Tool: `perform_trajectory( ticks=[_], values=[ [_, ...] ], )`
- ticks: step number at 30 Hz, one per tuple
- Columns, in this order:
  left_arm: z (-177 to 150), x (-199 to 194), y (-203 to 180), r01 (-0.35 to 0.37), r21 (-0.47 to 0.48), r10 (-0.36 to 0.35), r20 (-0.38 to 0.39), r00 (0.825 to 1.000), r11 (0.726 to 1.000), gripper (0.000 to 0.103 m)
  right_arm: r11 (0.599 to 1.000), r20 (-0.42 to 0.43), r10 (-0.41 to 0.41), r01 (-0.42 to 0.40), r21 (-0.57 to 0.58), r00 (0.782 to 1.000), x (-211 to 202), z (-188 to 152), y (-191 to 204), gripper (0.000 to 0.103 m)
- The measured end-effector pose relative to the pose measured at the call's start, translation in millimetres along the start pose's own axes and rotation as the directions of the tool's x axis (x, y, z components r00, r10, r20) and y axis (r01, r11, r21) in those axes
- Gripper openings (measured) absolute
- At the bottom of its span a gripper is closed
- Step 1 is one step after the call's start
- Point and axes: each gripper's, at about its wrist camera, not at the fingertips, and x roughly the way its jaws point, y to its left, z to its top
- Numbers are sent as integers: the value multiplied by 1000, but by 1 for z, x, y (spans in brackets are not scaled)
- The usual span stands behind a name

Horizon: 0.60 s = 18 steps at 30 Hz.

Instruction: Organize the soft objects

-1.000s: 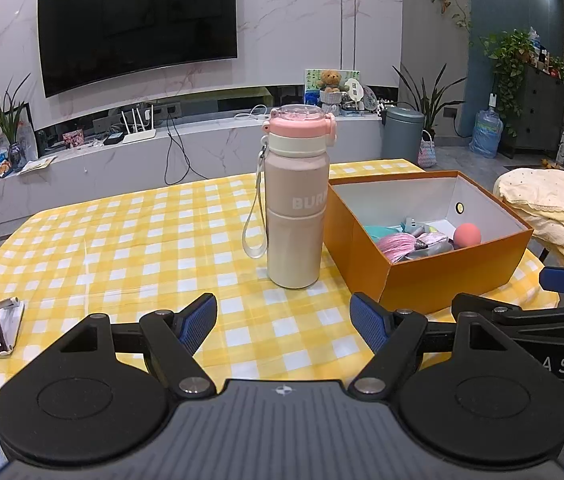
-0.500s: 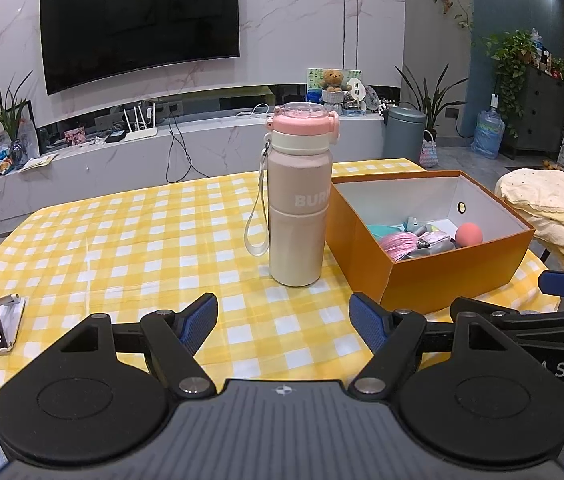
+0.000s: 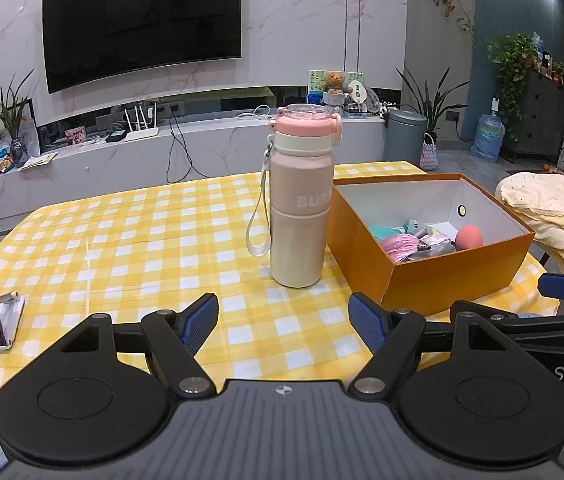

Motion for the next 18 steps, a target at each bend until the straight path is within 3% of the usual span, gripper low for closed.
perform_trajectory(
  ticks=[18],
  values=[
    [-1,-1,0,1,-3,-1,1,1000,1000,87,1000,-3,-4,4,-4,1000,0,0,2,94]
  ],
)
